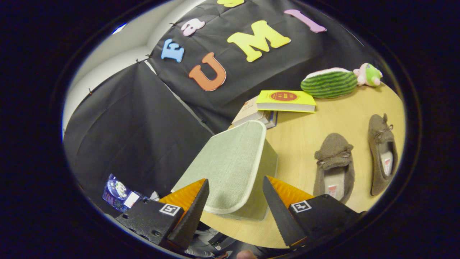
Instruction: Open the storage box then place both shoes into the box .Put the left shoe in first, then the right shoe, with the right side of both shoes facing outward in a uniform manner.
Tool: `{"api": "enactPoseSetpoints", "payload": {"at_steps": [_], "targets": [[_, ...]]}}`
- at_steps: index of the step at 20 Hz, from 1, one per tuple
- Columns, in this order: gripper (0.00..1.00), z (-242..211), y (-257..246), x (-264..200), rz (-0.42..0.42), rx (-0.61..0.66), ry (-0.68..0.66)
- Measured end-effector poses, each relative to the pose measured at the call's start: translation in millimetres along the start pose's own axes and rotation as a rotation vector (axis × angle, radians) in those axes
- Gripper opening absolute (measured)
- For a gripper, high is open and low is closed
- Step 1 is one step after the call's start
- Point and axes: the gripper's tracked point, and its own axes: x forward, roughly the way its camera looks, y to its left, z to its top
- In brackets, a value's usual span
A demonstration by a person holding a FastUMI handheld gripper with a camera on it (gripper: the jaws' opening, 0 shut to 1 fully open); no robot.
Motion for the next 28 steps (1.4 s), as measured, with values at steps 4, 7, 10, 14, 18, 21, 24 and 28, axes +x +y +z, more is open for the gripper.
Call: {"api": "enactPoseSetpoints", "payload": {"at_steps": [4, 7, 10, 14, 18, 21, 24, 28], "targets": [[0.93, -8.1, 0.2, 3.6, 0.061, 0.117, 0.045], [0.91, -12.4, 9.0, 14.0, 0.141, 0.243, 0.080], [0.83, -14.3, 14.6, 14.5, 0.181, 0.332, 0.103], [0.60, 3.5, 13.1, 4.7, 0.161, 0.307, 0.038], [0.20, 11.4, 24.1, 2.9, 0.136, 0.266, 0.006], [0.07, 22.6, 44.1, -3.2, 0.167, 0.275, -0.017], [0.06, 36.5, 74.9, -5.4, 0.206, 0.280, -0.041], [0.06, 48.0, 134.8, 1.7, 0.254, 0.202, -0.051]]}}
